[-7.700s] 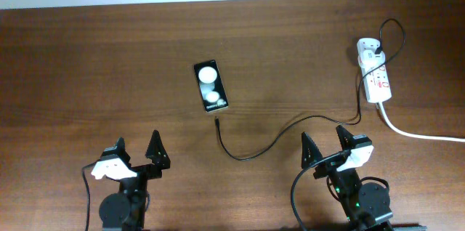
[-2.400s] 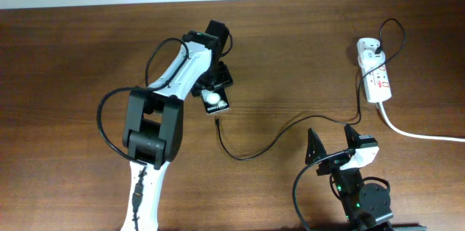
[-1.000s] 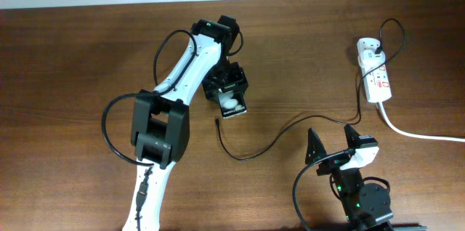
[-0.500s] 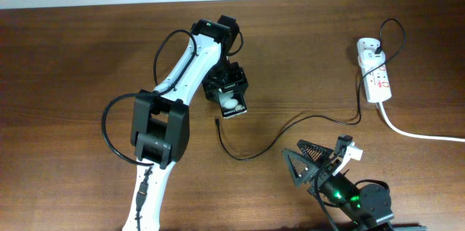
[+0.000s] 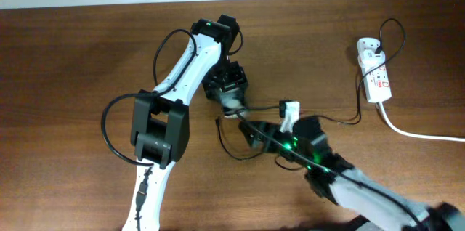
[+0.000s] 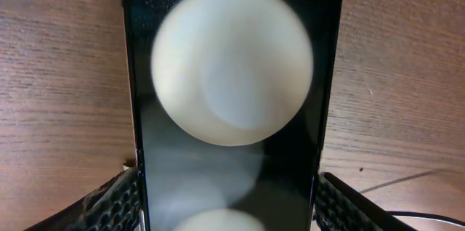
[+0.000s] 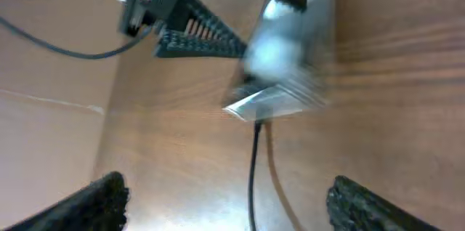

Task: Plug charger to phone and switch on socket
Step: 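Move the right gripper toward the cable's USB-C plug end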

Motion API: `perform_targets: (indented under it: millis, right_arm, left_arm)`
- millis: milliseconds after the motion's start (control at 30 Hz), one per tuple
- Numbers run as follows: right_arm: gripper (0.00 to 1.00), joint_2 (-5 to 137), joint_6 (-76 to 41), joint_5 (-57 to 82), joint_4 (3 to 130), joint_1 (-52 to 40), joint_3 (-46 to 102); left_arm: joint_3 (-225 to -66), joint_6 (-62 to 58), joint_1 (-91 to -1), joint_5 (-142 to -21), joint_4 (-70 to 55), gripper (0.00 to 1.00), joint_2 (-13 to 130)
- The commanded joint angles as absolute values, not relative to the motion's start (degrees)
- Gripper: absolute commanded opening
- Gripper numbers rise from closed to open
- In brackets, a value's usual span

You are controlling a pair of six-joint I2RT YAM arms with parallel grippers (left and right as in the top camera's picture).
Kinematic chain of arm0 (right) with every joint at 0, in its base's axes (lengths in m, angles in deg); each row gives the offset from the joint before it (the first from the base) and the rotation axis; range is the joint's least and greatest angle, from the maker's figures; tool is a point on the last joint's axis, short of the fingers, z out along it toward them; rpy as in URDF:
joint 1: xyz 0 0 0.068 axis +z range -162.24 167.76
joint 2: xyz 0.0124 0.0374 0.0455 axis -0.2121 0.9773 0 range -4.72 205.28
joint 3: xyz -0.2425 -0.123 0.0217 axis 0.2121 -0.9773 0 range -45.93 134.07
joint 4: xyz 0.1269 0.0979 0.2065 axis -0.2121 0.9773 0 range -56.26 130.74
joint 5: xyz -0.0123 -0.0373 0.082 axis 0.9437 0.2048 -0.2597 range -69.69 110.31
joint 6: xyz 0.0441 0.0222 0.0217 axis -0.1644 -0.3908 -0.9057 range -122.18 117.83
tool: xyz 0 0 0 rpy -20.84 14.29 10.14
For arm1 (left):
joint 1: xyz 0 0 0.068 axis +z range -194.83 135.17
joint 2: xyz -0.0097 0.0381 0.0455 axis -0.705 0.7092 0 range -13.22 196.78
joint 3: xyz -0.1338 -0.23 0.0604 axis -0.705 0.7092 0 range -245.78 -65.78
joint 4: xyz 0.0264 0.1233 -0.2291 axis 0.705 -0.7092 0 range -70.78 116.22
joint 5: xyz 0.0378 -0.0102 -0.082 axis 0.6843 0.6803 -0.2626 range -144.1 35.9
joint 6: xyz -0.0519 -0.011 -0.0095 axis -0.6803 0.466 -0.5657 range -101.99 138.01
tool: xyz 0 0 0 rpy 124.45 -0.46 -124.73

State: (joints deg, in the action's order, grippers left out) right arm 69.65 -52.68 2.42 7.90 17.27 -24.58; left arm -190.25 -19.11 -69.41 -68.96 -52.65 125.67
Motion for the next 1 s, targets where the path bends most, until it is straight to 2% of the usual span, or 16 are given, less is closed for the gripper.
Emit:
perform_targets:
  millis: [0,67,133,167,200,233,267,300,367,467,600,967]
  right_arm:
    - [0.82,79.90,-53.75,7.07,7.31,19.63,-16.47]
    - [0.74,86.17,-54.84,7.05,7.42,20.71,-11.95]
    - [0.75,86.87,-54.62,6.66,8.29,20.14,-11.60]
    - [0.76,84.86,-52.83,6.79,11.70,18.06,-11.62]
    - [0.79,83.16,-50.25,6.00,13.69,16.84,-11.62]
    - [0.81,80.18,-47.71,5.50,17.34,15.35,-11.62]
    - [0.94,74.70,-41.88,5.61,23.74,13.60,-11.62]
    - [0.99,67.88,-36.79,6.03,30.91,11.72,-11.62]
    - [0.99,59.51,-31.65,6.03,39.13,9.34,-11.62]
    - [0.99,47.35,-26.91,4.52,52.68,2.89,-11.62]
    - [0.99,37.72,-22.58,2.07,58.23,1.08,-11.62]
    - [0.99,37.17,-18.99,1.63,62.17,1.08,-11.62]
  left_arm:
    - [-191.65,-18.46,-69.06,-69.81,-52.92,0.00,125.82]
    - [-191.65,-18.46,-69.06,-69.81,-52.94,0.00,125.82]
    - [-191.65,-18.44,-69.06,-69.79,-53.00,0.00,125.82]
    - [-191.65,-18.44,-69.06,-69.76,-52.85,0.22,125.82]
    - [-191.65,-18.41,-69.06,-69.39,-52.54,0.75,125.82]
    - [-191.65,-18.33,-69.06,-69.09,-52.41,0.99,125.82]
    - [-191.65,-16.91,-69.10,-68.89,-52.06,0.99,125.82]
    - [-191.65,-16.88,-69.56,-67.29,-51.74,0.99,125.82]
    - [-191.65,-16.88,-71.46,-64.72,-50.32,0.99,125.82]
    - [-191.63,-16.84,-77.98,-50.49,-48.76,0.99,125.84]
    - [-191.12,-15.81,-79.33,-50.20,-46.69,0.99,125.86]
    - [-183.76,-23.59,-79.35,-50.20,-39.32,0.99,125.97]
